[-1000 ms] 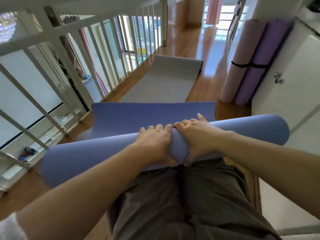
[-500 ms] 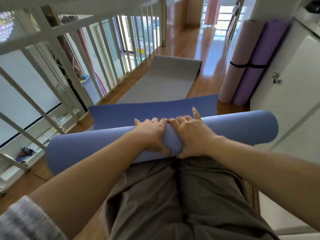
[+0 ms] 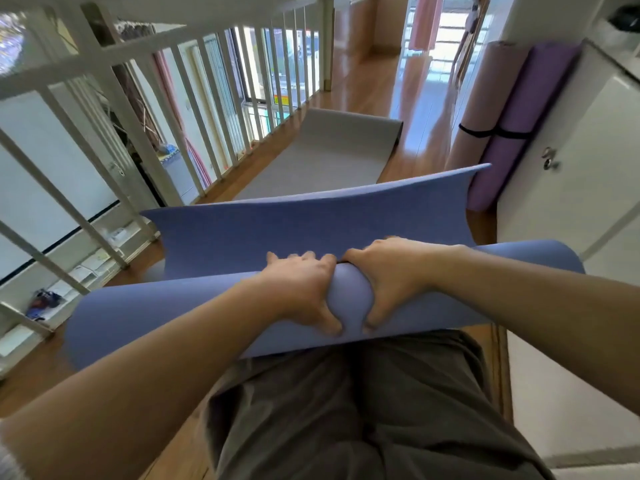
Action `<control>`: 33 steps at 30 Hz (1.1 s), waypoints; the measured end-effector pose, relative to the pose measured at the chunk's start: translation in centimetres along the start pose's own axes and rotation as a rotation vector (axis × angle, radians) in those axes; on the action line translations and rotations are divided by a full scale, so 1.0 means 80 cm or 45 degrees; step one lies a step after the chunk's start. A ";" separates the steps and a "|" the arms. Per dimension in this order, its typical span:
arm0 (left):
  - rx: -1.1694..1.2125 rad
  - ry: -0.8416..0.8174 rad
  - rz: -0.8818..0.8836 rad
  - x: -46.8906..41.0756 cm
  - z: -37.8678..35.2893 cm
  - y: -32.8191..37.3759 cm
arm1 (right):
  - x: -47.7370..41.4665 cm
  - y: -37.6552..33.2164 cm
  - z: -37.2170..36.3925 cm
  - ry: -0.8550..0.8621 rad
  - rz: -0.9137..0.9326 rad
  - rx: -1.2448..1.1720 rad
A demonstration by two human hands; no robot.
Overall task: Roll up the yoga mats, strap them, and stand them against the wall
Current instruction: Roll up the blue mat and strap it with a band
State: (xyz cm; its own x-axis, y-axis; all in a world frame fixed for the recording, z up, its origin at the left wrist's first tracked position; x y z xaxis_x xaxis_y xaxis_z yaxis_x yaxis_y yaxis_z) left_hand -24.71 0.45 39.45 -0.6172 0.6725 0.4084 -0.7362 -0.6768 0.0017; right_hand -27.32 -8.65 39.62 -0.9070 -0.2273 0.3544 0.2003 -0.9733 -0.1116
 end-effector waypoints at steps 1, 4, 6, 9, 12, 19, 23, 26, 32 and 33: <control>-0.036 0.019 -0.001 -0.001 0.002 0.001 | -0.001 0.001 0.001 -0.009 -0.005 -0.039; -0.191 0.145 0.016 0.005 0.000 0.014 | -0.005 0.002 0.000 -0.026 -0.006 -0.035; -0.245 0.251 0.034 0.013 -0.010 0.024 | -0.007 0.006 -0.004 -0.051 -0.042 -0.042; -0.262 0.351 -0.001 0.015 -0.013 0.026 | -0.003 0.005 -0.009 -0.072 -0.105 0.010; -0.116 0.291 -0.034 -0.002 -0.001 0.010 | 0.009 -0.010 -0.014 0.066 -0.182 0.292; -0.137 0.238 0.020 -0.020 -0.002 0.014 | -0.003 0.004 0.001 0.084 -0.151 0.135; -0.016 0.224 -0.001 -0.030 0.005 0.001 | -0.012 0.013 0.001 0.073 -0.164 0.067; 0.064 0.077 -0.016 -0.048 0.016 -0.013 | -0.004 0.003 -0.007 0.210 -0.210 0.300; -0.112 0.239 0.079 -0.041 0.001 -0.005 | -0.006 0.006 -0.004 0.356 -0.145 0.318; -0.165 0.318 0.095 -0.035 -0.005 -0.001 | -0.008 0.007 -0.003 0.351 -0.133 0.331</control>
State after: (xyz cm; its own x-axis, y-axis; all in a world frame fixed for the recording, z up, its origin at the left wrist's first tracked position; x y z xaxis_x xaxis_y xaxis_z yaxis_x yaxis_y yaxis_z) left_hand -23.01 -1.26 37.94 -0.7081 0.6864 0.1653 -0.7059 -0.6937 -0.1433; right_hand -26.72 -9.03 39.10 -0.9859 -0.1441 0.0846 0.1564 -0.9741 0.1633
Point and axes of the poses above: each hand's wrist, its own x-axis away from the middle knuckle, its own z-axis out of the back of the hand, y = z × x, the point moved 8 cm from there along -x, towards the middle knuckle, and after that the axes turned 4 degrees about z, right-handed, at the moved point
